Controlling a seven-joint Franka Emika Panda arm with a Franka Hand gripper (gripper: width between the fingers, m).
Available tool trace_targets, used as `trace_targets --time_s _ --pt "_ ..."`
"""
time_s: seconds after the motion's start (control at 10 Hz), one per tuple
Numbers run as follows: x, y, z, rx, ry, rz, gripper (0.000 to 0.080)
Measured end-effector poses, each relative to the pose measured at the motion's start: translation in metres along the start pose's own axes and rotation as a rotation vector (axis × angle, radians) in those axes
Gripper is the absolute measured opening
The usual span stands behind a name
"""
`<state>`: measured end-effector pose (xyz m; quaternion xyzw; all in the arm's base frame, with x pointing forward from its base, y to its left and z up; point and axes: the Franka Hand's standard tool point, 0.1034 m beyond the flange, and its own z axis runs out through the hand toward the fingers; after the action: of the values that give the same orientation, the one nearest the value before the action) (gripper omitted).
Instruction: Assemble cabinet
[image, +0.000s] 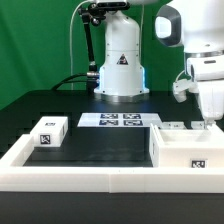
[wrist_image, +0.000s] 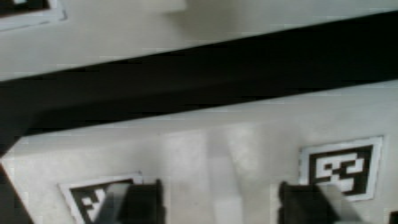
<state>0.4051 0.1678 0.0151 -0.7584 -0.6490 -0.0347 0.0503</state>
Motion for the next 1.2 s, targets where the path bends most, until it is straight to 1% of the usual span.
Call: trace_targets --time_s 0.1,0.2,0.8,0.9,1.0,1.2 --pt "0.0 -0.001 0.001 0.003 0.0 0.0 0.0095" --pt "0.0 -0.001 0.001 0.002 0.0 0.0 0.0067" --pt "0.0 0.0 0.001 0.001 0.0 0.001 0.0068" --pt "-0.006 0.002 -0.007 0.009 -0.016 0.007 0.0068" --pt "-0.007 0.004 -0.015 0.001 -0.022 0.005 0.0068" --pt "-0.016 0.011 -0.036 0.0 -0.052 0.007 0.0068"
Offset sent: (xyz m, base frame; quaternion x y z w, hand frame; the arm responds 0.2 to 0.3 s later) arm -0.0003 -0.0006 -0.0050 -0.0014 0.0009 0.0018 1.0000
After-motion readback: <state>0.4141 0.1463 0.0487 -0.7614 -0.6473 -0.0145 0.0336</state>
